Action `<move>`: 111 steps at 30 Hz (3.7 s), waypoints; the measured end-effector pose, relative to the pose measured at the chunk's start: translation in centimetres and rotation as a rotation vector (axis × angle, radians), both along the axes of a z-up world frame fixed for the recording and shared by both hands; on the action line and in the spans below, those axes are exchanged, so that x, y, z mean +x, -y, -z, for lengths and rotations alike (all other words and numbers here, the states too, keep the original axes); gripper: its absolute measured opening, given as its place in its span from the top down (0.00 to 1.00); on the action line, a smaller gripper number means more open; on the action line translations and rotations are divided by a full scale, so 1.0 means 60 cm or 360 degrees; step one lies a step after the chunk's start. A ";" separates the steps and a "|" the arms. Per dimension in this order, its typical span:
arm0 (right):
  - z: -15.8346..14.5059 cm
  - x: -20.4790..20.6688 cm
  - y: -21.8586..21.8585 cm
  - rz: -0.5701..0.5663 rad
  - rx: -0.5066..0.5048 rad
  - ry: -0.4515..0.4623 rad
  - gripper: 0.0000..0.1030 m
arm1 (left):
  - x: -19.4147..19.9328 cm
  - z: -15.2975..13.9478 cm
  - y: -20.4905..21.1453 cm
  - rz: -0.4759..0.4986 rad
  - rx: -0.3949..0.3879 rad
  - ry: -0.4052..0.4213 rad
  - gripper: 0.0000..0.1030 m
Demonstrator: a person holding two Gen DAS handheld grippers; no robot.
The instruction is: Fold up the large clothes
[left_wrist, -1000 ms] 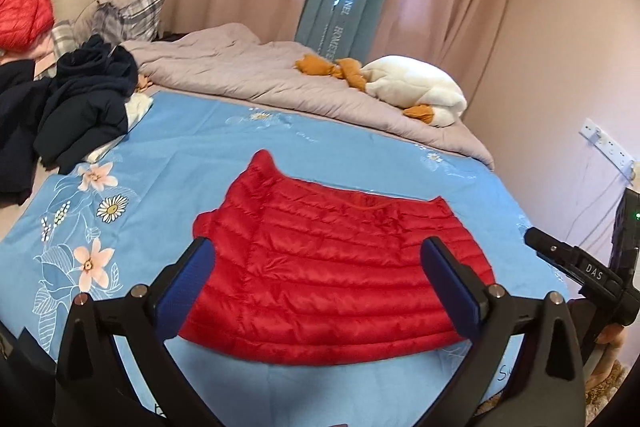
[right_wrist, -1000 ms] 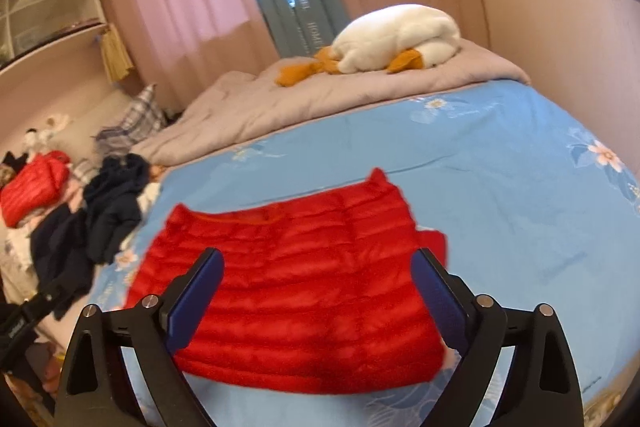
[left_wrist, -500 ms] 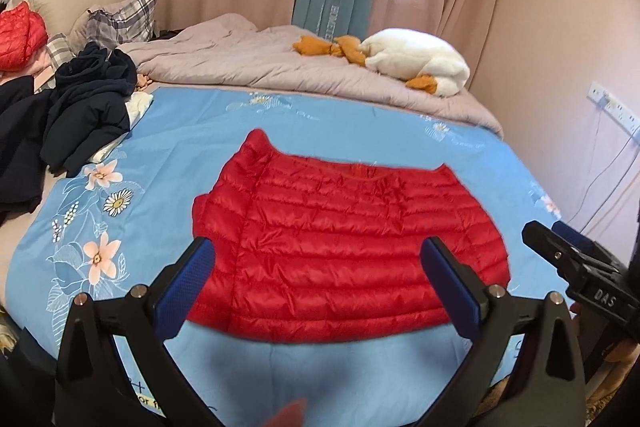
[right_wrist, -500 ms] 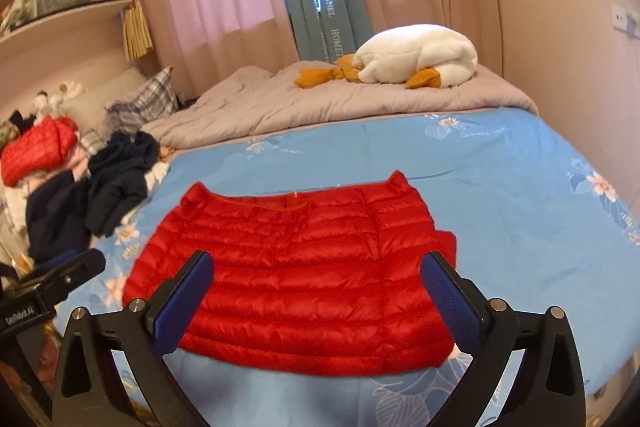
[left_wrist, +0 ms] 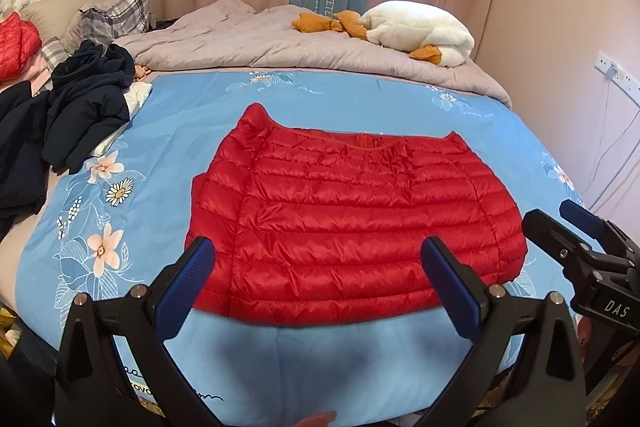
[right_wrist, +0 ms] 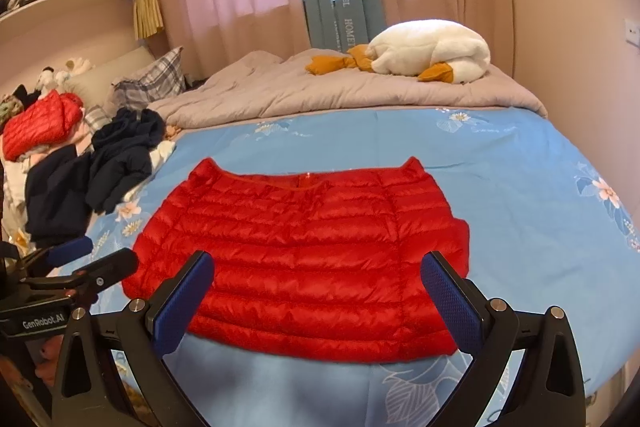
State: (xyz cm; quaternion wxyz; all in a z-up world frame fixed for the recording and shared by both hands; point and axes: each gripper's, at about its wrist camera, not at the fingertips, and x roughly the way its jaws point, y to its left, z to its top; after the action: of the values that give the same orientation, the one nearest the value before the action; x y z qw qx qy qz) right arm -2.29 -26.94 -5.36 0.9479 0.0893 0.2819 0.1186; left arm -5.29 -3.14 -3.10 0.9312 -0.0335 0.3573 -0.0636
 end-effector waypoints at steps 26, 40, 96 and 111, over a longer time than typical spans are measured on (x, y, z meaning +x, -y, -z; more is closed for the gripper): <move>0.013 0.006 -0.015 0.0022 -0.0039 -0.0065 0.01 | 0.013 0.021 0.016 0.0074 -0.0004 -0.0081 0.00; 0.015 0.006 -0.022 0.0029 -0.0074 -0.0067 0.01 | 0.015 0.023 0.015 0.0068 -0.0009 -0.0088 0.00; 0.021 0.006 -0.028 0.0039 -0.0113 -0.0077 0.01 | 0.013 0.030 0.014 0.0071 -0.0012 -0.0115 0.00; 0.027 0.002 -0.026 0.0039 -0.0105 -0.0080 0.01 | 0.008 0.028 0.011 0.0057 -0.0005 -0.0117 0.00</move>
State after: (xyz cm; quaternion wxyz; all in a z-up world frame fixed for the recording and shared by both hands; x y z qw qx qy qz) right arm -2.14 -25.39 -6.96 0.9443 0.0643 0.3083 0.0951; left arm -4.79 -3.82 -4.77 0.9161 -0.0307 0.3918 -0.0795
